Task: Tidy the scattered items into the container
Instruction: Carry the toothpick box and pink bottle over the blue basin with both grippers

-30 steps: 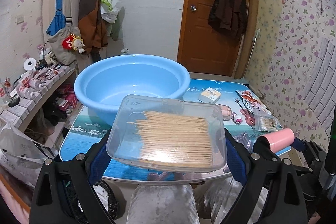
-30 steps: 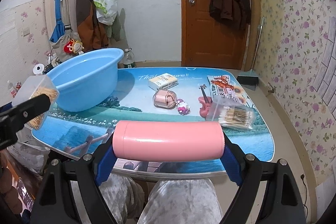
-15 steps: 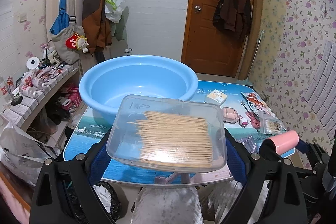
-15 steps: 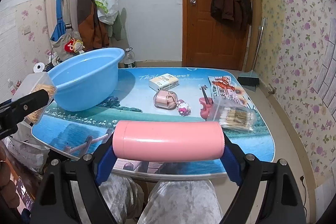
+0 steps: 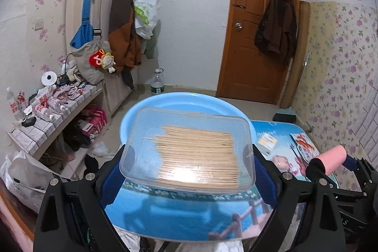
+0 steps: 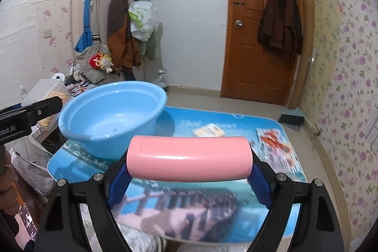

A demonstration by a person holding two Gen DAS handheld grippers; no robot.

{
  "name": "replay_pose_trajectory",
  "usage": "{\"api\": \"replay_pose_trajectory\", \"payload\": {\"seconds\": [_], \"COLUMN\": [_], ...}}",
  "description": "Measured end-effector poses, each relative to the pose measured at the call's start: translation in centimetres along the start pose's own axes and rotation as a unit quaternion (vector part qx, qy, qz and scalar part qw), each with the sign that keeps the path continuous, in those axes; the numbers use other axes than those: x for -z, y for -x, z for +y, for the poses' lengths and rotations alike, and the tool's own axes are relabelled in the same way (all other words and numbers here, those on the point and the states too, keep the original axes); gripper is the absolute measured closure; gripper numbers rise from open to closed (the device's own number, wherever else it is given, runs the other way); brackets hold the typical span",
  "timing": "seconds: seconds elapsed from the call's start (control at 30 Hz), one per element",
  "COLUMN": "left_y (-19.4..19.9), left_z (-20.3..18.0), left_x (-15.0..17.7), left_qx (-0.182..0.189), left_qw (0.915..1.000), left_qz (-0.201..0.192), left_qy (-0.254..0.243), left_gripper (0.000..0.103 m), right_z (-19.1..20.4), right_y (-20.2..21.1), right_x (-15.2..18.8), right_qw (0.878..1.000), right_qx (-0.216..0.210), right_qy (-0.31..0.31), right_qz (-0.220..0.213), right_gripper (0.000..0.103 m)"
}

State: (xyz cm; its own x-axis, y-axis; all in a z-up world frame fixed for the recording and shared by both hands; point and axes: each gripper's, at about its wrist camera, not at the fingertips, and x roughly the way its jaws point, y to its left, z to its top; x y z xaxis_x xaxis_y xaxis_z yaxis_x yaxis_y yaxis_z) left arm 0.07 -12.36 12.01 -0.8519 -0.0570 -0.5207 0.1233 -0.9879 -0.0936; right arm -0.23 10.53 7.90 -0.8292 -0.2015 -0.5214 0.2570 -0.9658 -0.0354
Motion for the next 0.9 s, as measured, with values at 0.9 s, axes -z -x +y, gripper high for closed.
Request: {"api": "replay_pose_trajectory", "payload": {"seconds": [0.9], "left_y": [-11.8], "left_z": [3.2], "left_x": [-2.3], "left_qx": [0.002], "left_qw": [0.9967], "left_qz": [0.070], "left_qy": [-0.040], "left_gripper": [0.009], "right_z": [6.8], "right_y": [-11.7], "right_x": [-7.1], "right_qw": [0.997], "right_qx": [-0.041], "right_qy": [0.054], "right_qz": [0.027], "right_gripper": [0.015]}}
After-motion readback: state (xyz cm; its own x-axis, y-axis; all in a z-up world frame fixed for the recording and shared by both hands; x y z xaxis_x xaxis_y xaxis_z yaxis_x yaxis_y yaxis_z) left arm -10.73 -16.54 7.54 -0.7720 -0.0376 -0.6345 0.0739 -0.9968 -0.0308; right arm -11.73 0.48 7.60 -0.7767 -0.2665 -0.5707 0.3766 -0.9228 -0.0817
